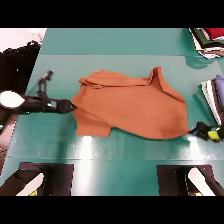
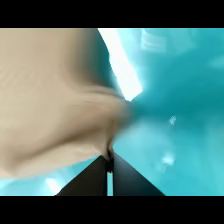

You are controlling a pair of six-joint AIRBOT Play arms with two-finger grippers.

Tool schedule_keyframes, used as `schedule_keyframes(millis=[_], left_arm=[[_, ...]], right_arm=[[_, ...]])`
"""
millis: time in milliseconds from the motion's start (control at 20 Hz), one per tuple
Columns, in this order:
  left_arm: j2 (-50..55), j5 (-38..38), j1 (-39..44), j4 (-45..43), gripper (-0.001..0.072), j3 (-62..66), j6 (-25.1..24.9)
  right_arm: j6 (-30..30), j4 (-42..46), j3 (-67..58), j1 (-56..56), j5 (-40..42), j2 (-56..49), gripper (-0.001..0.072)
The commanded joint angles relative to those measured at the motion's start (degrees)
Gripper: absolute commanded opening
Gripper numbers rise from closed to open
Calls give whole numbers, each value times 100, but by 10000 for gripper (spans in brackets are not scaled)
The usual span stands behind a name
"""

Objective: Fold the shirts.

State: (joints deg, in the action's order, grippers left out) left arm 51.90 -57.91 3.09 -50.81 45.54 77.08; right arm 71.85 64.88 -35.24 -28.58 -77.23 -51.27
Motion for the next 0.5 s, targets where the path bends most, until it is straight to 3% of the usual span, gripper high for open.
schedule_keyframes(millis=[0, 200, 450], left_arm=[[-662, -420, -339, -31, 24, 942, 66], [-986, -734, -516, -129, 25, 3110, 74], [-1005, -756, -516, -699, 24, 6120, 188]], right_arm=[[-13, -855, -1126, 424, 50, 623, 12], [59, -769, -3333, 1362, 234, 901, 12], [214, -769, -6277, 1191, 37, 730, 12]])
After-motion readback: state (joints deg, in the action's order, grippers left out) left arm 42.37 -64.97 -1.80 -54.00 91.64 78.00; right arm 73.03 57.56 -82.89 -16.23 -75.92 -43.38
